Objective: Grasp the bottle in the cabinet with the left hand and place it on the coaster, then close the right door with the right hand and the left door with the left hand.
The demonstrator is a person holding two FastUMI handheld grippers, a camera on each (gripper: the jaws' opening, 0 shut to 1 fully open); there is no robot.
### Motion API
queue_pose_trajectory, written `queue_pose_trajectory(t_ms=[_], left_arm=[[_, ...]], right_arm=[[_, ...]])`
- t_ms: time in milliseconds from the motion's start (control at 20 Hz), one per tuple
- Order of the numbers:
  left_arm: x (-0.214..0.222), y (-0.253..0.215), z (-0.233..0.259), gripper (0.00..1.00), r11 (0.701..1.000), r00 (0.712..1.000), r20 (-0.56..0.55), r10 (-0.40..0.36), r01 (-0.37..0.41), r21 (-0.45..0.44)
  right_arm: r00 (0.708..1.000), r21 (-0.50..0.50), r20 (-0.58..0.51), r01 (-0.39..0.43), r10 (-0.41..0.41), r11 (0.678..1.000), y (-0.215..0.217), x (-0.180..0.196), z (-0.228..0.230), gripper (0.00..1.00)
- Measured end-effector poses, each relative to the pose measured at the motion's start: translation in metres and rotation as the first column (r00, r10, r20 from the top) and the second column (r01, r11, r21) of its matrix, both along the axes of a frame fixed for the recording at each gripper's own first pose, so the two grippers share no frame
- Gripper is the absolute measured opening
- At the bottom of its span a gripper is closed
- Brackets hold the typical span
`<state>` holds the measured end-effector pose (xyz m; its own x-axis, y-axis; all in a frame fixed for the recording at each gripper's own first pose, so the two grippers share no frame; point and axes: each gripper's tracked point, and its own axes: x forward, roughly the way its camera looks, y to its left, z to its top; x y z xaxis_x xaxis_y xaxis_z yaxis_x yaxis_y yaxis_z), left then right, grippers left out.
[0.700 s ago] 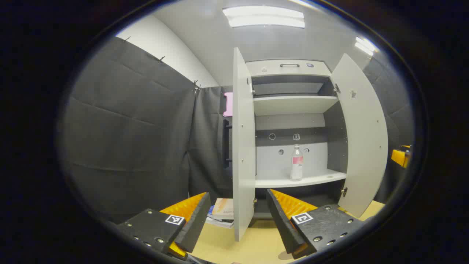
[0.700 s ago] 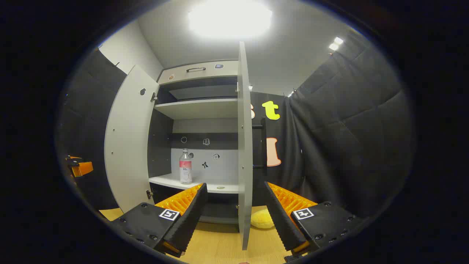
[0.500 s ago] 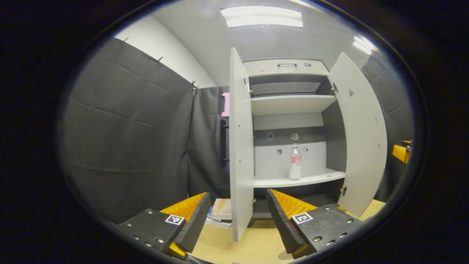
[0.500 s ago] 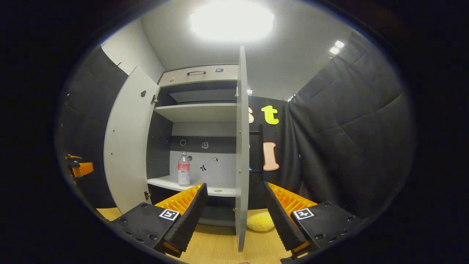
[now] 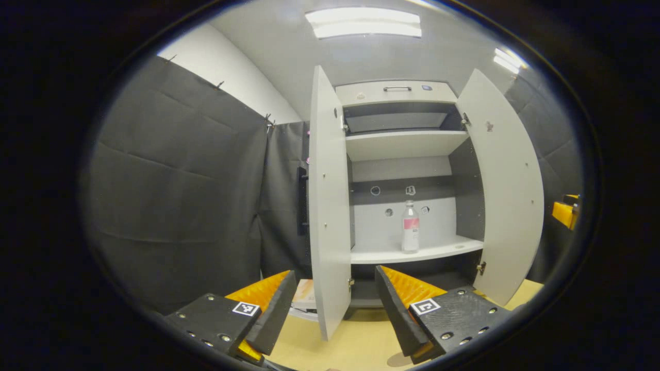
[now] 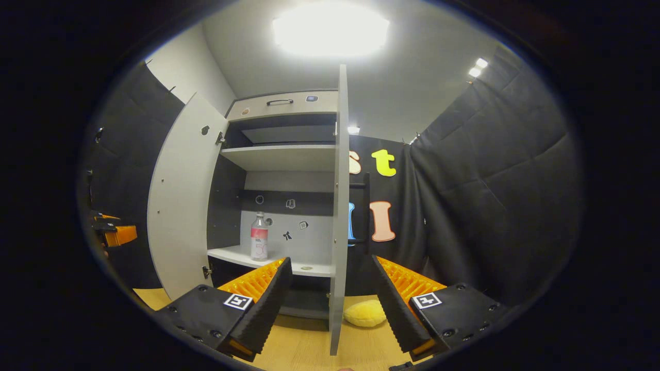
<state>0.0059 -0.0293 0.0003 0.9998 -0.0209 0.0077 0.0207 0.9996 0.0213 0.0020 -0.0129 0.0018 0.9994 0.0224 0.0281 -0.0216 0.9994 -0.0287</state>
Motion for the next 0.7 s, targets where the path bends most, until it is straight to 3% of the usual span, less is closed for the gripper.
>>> queue_pose_trajectory(t_ms=[250,300,400,450,650,700], left_arm=[[0.008,-0.032,0.013,0.97,0.999,0.999,0.032,-0.031,0.031,0.009],[0.012,-0.040,0.016,0.82,0.999,0.998,0.036,-0.043,0.042,0.010],[0.021,-0.052,0.021,0.82,0.998,0.997,0.037,-0.061,0.060,0.014],[0.027,-0.061,0.025,0.90,0.997,0.996,0.039,-0.079,0.079,0.013],[0.063,-0.097,0.037,0.90,0.988,0.988,0.042,-0.152,0.152,-0.009],[0.075,-0.105,0.039,0.82,0.986,0.985,0.044,-0.164,0.165,-0.016]], right_arm=[[0.999,0.009,-0.023,-0.030,0.030,1.000,-0.009,-0.009,-0.015,0.96],[0.999,0.006,-0.022,-0.038,0.038,0.999,-0.011,-0.013,-0.017,0.96],[0.999,-0.010,-0.022,-0.028,0.028,1.000,-0.023,-0.020,-0.022,0.96],[0.999,-0.007,-0.028,-0.024,0.024,1.000,-0.026,-0.024,-0.025,0.96],[0.999,0.026,-0.045,-0.011,0.012,1.000,-0.034,-0.027,-0.030,0.96],[0.999,0.027,-0.052,-0.005,0.006,1.000,-0.036,-0.026,-0.033,0.96]])
